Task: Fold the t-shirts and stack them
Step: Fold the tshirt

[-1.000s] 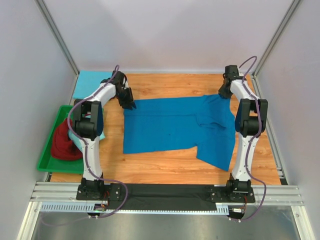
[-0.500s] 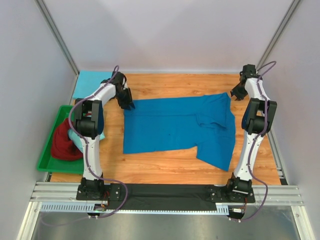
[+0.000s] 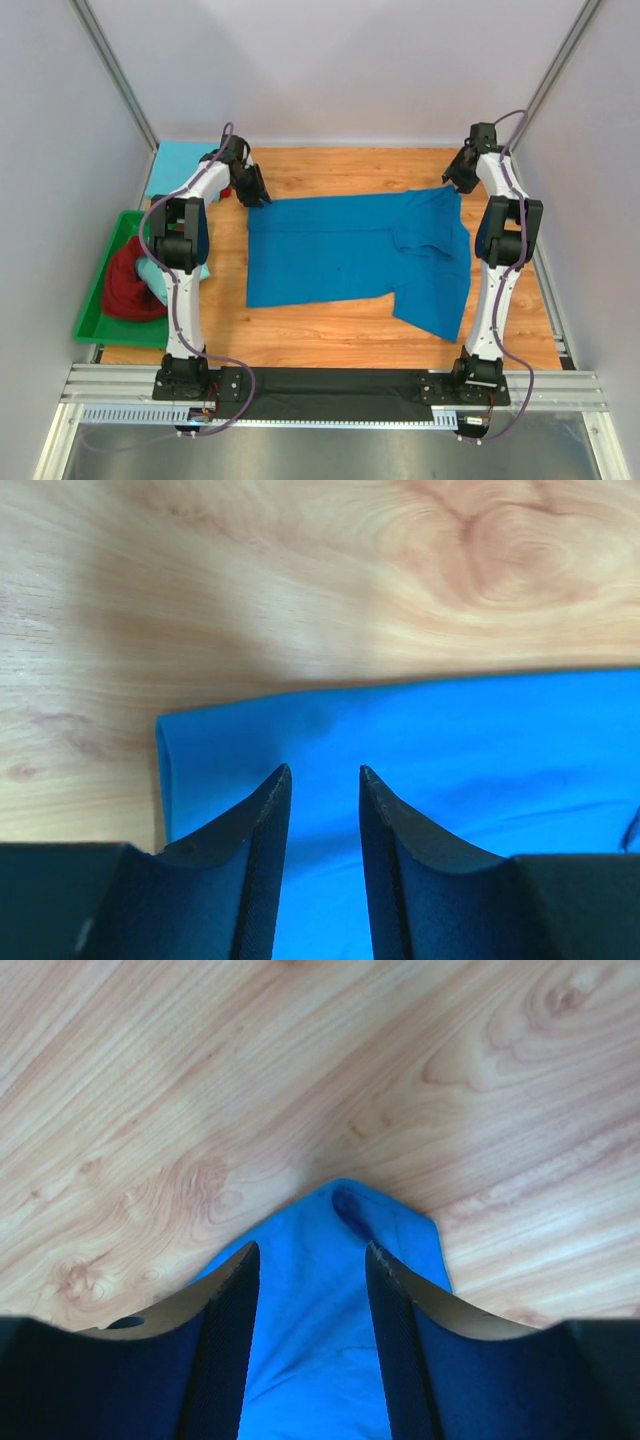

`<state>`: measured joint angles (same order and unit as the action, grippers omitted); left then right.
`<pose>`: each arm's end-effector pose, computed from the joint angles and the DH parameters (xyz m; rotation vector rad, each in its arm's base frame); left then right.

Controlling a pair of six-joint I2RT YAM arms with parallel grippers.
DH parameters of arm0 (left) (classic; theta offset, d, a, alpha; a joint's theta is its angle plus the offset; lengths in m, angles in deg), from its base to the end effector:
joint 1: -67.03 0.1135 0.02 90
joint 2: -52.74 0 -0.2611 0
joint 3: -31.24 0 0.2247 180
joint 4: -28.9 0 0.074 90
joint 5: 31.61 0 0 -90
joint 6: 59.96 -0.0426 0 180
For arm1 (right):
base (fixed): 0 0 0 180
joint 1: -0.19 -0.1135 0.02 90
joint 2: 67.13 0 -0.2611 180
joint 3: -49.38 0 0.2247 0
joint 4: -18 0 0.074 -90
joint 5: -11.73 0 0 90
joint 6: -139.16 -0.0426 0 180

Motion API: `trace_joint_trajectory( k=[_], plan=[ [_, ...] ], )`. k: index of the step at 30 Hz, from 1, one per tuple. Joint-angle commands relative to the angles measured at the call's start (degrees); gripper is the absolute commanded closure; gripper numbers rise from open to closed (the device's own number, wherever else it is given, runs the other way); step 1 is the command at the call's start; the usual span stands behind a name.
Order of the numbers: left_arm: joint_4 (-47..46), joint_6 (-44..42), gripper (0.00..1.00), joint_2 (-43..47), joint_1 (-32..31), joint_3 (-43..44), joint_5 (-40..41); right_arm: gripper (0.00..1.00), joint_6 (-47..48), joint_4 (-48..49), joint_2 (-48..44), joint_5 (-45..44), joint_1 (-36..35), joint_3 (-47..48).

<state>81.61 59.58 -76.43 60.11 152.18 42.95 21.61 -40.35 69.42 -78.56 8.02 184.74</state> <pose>0.4585 -0.0671 0.1832 -0.4346 2.6543 -0.5640 0.4887 -0.0674 0.1879 0.7962 2.4904 0.1154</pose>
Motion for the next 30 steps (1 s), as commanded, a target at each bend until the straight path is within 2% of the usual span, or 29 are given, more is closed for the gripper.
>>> trace_joint_trajectory(
  k=[1,6,16,18,20,22,24,27,30],
  plan=[
    [-0.32,1.57,0.60,-1.62,0.85,1.95,-1.43,0.53,2.24,2.27,1.35,0.82,0.51,3.08],
    [-0.41,2.01,0.62,-1.97,0.94,1.78,-1.35,0.60,4.26,2.18,1.87,0.38,0.43,3.35],
    [0.56,2.89,0.63,-3.55,1.20,1.78,-1.52,0.61,4.79,1.04,3.90,-1.44,0.60,4.14],
    [0.65,2.80,0.63,-3.81,1.29,1.78,-1.52,0.64,4.87,1.04,4.16,-1.37,0.69,4.23],
    [0.74,2.80,0.63,-3.99,1.38,1.78,-1.43,0.72,4.44,0.86,4.34,-1.90,0.86,4.14],
    [0.91,3.33,0.63,-4.34,1.73,1.78,-1.35,0.87,4.09,1.04,4.34,-2.25,1.30,4.23],
    [1.26,3.86,0.63,-5.04,2.26,1.86,-1.43,0.97,3.82,1.04,4.25,-3.30,1.74,4.49],
    [1.44,5.26,0.64,-6.09,3.13,1.95,-1.61,1.00,3.12,0.86,3.81,-5.41,2.88,4.84],
    [1.26,5.79,0.64,-7.06,3.49,2.65,-1.78,1.00,1.98,1.47,3.63,-3.33,3.59,4.67]
  ],
)
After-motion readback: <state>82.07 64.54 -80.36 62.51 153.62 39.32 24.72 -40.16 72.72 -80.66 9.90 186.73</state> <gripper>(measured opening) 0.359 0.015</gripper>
